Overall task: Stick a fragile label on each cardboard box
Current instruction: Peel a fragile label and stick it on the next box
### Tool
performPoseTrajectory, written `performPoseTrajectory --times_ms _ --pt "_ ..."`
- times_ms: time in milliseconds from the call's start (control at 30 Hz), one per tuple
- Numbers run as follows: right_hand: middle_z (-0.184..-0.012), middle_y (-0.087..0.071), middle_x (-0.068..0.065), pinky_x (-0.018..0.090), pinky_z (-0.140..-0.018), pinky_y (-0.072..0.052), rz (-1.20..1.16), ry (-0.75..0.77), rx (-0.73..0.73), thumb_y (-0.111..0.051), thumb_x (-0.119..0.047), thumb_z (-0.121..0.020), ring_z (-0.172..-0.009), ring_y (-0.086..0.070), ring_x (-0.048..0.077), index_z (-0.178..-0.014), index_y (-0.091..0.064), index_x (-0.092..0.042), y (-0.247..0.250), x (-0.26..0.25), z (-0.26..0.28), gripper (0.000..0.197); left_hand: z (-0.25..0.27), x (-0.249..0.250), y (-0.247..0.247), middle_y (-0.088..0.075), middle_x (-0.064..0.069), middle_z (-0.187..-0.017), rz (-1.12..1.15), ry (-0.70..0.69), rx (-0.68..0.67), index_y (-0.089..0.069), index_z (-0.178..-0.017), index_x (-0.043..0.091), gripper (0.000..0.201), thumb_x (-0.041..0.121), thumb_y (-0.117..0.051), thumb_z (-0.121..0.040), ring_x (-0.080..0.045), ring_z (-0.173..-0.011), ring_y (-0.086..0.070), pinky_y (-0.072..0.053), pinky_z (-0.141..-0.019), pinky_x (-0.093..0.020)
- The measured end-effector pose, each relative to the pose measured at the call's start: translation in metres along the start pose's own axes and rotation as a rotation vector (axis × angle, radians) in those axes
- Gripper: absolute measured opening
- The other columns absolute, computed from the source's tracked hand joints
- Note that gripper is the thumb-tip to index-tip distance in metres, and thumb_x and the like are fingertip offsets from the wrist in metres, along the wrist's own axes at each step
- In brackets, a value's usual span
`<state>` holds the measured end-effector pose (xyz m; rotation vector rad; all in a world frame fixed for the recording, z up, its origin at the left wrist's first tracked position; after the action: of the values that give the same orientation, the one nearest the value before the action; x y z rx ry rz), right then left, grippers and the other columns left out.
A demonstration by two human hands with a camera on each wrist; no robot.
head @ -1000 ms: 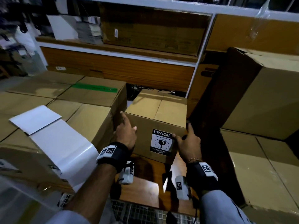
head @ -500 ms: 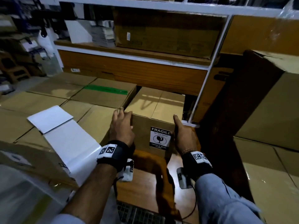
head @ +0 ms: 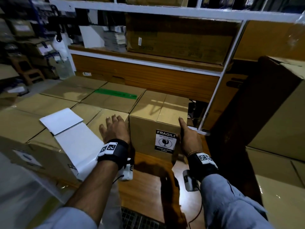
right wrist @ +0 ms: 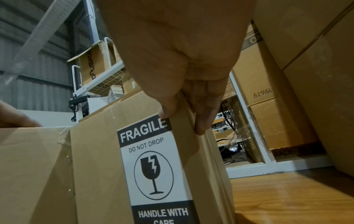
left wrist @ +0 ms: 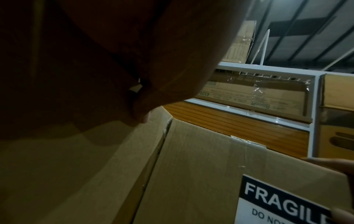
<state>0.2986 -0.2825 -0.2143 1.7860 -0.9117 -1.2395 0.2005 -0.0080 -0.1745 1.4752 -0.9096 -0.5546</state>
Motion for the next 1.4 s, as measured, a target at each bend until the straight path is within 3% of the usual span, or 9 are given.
performPoseTrajectory --times_ms 133,333,600,733,833,1000,1100,1200,1400 --pt "-0.113 -0.073 0.01 0.041 -0.076 -0.058 -0.025 -0.003 -0.007 -0.066 -0.02 -0.1 -0.094 -0.069 0.03 -0.163 -0.015 -0.038 0.002 -0.002 0.003 0.084 -0.001 0.001 0.002 -0.019 -0.005 -0.17 0.015 -0.002 0.002 -0.023 -0.162 0.015 0.079 0.001 -0.058 -0.092 -0.028 -0.157 -0.013 -0.017 -0.124 -0.056" --pt "-0.125 -0.069 0.009 0.043 -0.082 -0.06 -0.08 -0.015 -0.029 -0.07 -0.02 -0.095 -0.103 -0.068 0.029 -0.163 -0.009 -0.039 0.001 -0.003 0.005 0.093 0.001 0.0 0.004 -0.02 -0.006 -0.169 0.049 -0.01 -0.006 -0.025 -0.161 0.02 0.085 0.009 -0.07 -0.09 -0.029 -0.157 -0.013 -0.016 -0.124 -0.055" --pt "-0.121 -0.069 0.011 0.047 -0.083 -0.06 -0.114 -0.032 -0.033 -0.063 -0.009 -0.097 -0.101 -0.068 0.031 -0.16 -0.01 -0.042 0.003 -0.005 0.003 0.089 0.008 0.002 0.016 -0.043 -0.009 -0.155 0.153 -0.036 0.027 -0.047 -0.147 0.023 0.059 0.022 -0.069 -0.092 -0.032 -0.148 -0.032 -0.031 -0.118 -0.052" --pt "-0.118 -0.07 0.014 0.047 -0.08 -0.059 -0.08 -0.035 -0.057 -0.066 -0.021 -0.099 -0.096 -0.068 0.031 -0.162 -0.006 -0.04 0.007 -0.006 0.001 0.089 0.013 0.008 0.026 -0.054 -0.004 -0.143 0.254 -0.068 0.05 -0.056 -0.136 0.026 0.048 0.025 -0.071 -0.091 -0.032 -0.137 -0.044 -0.04 -0.11 -0.051" --pt "-0.124 -0.07 0.017 0.048 -0.087 -0.059 -0.073 -0.115 -0.045 -0.071 -0.029 -0.097 -0.105 -0.069 0.034 -0.164 0.001 -0.035 0.024 -0.009 0.008 0.098 0.022 0.019 0.042 -0.061 -0.004 -0.136 0.398 -0.102 0.077 -0.058 -0.137 0.026 0.047 0.028 -0.073 -0.092 -0.03 -0.127 -0.053 -0.045 -0.106 -0.051" --pt "-0.147 -0.058 0.009 0.044 -0.105 -0.05 -0.103 -0.136 0.103 -0.064 -0.029 -0.1 -0.132 -0.056 0.031 -0.16 -0.033 -0.021 0.079 -0.016 0.041 0.068 0.044 0.057 0.062 -0.064 -0.004 -0.136 0.636 -0.243 0.098 -0.062 -0.136 0.028 0.043 0.026 -0.073 -0.094 -0.028 -0.124 -0.059 -0.048 -0.106 -0.051" --pt "-0.14 -0.064 0.004 0.041 -0.103 -0.052 -0.119 -0.131 0.216 -0.065 -0.032 -0.098 -0.126 -0.06 0.026 -0.147 -0.051 -0.024 0.114 -0.013 0.075 0.052 0.058 0.084 0.052 -0.065 -0.001 -0.133 0.802 -0.36 0.063 -0.064 -0.13 0.031 0.036 0.026 -0.069 -0.095 -0.025 -0.118 -0.062 -0.054 -0.099 -0.047" --pt "-0.132 -0.069 0.002 0.044 -0.101 -0.054 -0.11 -0.177 0.278 -0.063 -0.036 -0.098 -0.119 -0.064 0.024 -0.139 -0.058 -0.024 0.145 -0.002 0.114 0.043 0.076 0.108 0.035 -0.068 0.005 -0.125 0.921 -0.423 -0.019 -0.064 -0.124 0.038 0.03 0.03 -0.064 -0.096 -0.021 -0.108 -0.066 -0.058 -0.091 -0.043" --pt "-0.122 -0.074 -0.005 0.039 -0.09 -0.06 -0.115 -0.305 0.388 -0.065 -0.032 -0.1 -0.102 -0.07 0.011 -0.132 -0.067 -0.026 0.192 0.027 0.199 0.033 0.137 0.144 0.011 -0.071 0.003 -0.12 0.983 -0.557 -0.205 -0.067 -0.126 0.029 0.029 0.026 -0.067 -0.097 -0.018 -0.107 -0.065 -0.057 -0.093 -0.043"
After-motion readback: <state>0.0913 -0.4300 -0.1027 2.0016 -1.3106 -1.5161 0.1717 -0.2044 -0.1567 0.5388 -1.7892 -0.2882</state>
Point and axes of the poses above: each hand's wrist, its own z-axis away from the middle knuckle, its own y-axis out of the back of the hand, x = y × z, the point moved 4 cm from there along -z, towards the middle knuckle
